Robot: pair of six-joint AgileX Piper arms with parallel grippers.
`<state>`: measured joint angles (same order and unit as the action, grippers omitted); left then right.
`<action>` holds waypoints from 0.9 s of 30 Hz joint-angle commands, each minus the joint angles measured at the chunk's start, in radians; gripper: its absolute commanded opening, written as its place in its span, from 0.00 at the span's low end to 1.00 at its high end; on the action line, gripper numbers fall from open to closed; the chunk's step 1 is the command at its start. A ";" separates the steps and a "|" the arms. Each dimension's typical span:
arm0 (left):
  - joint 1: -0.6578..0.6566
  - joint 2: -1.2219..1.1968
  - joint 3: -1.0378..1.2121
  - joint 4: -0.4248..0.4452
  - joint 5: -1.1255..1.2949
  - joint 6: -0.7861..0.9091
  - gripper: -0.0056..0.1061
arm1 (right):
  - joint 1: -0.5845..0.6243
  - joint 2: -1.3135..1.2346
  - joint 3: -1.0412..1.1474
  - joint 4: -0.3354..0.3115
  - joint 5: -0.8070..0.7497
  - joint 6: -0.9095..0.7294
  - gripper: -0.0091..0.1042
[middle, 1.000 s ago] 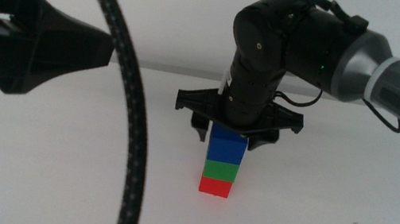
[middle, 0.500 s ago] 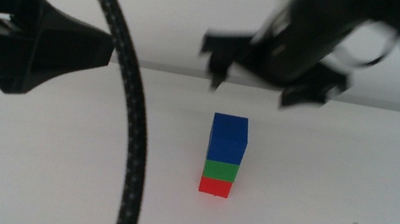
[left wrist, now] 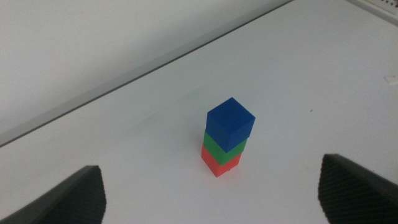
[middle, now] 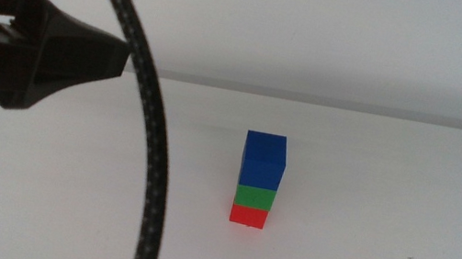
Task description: Stack red cubes first, then green, then blue cubes in a specific spot.
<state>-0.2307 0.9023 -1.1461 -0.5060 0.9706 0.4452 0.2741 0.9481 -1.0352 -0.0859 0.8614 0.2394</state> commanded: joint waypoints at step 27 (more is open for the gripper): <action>0.046 -0.078 0.112 0.086 -0.098 -0.001 0.87 | -0.154 -0.378 0.450 0.193 -0.398 -0.440 0.85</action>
<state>-0.2027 0.8594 -1.0766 -0.4560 0.9154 0.4452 0.1288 0.5945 -0.6167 0.1117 0.5180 -0.1879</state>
